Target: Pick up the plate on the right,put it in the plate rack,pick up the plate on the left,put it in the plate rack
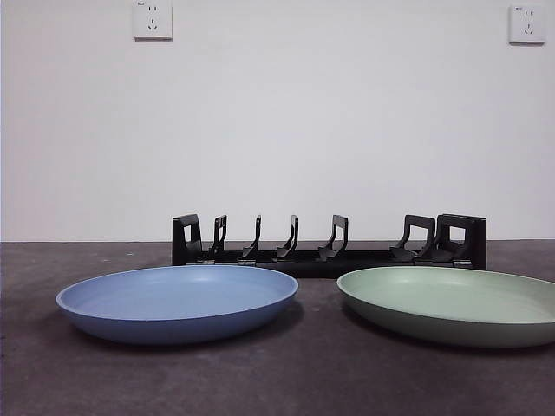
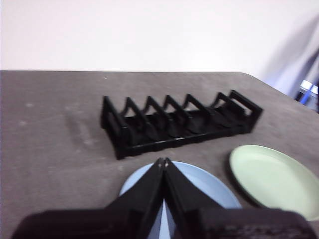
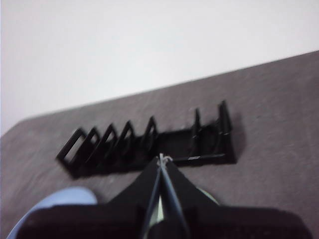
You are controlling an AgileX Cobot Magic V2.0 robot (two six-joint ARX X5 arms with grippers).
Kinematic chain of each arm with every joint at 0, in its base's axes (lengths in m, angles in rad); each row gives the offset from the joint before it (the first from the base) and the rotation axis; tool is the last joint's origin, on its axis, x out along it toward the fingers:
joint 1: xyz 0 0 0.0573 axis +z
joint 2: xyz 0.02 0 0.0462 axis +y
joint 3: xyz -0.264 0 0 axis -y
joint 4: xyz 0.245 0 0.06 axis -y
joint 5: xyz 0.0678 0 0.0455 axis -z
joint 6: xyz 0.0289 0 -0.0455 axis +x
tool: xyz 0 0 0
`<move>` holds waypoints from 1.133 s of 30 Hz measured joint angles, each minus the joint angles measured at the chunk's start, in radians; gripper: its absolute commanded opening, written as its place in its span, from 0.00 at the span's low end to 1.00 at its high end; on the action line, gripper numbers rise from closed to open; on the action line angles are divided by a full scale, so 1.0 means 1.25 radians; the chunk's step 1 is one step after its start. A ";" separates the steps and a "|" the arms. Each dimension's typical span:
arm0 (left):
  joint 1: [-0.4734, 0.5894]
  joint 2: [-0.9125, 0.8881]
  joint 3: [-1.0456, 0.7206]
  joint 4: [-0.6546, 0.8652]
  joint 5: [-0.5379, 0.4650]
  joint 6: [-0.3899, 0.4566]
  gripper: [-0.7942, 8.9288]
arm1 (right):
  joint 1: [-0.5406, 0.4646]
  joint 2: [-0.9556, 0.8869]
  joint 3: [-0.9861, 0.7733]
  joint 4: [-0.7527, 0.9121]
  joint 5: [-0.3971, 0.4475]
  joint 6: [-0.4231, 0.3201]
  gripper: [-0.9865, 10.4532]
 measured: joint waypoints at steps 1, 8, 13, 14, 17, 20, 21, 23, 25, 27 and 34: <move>0.000 0.019 0.028 -0.019 0.013 0.000 0.08 | 0.000 0.027 0.034 -0.031 -0.014 -0.017 0.08; 0.000 0.128 0.203 -0.184 0.093 0.032 0.08 | 0.000 0.193 0.264 -0.292 -0.055 -0.177 0.08; 0.000 0.190 0.322 -0.372 0.111 0.112 0.08 | 0.000 0.283 0.378 -0.459 -0.061 -0.250 0.08; 0.000 0.201 0.344 -0.411 0.112 0.132 0.08 | 0.000 0.296 0.394 -0.485 -0.066 -0.256 0.08; -0.007 0.221 0.392 -0.486 0.112 0.172 0.08 | 0.000 0.326 0.429 -0.542 -0.083 -0.274 0.08; -0.030 0.233 0.423 -0.497 0.113 0.190 0.08 | 0.007 0.336 0.437 -0.558 -0.085 -0.286 0.08; -0.037 0.234 0.424 -0.498 0.113 0.193 0.08 | 0.011 0.336 0.437 -0.561 -0.085 -0.287 0.08; -0.045 0.238 0.424 -0.498 0.114 0.195 0.17 | 0.016 0.336 0.437 -0.562 -0.085 -0.289 0.09; -0.047 0.241 0.424 -0.497 0.114 0.195 0.55 | 0.016 0.336 0.437 -0.561 -0.088 -0.289 0.23; -0.047 0.241 0.424 -0.491 0.117 0.195 0.73 | 0.016 0.336 0.437 -0.560 -0.088 -0.288 0.51; -0.098 0.277 0.443 -0.490 0.147 0.217 0.73 | 0.016 0.355 0.437 -0.575 -0.089 -0.268 0.66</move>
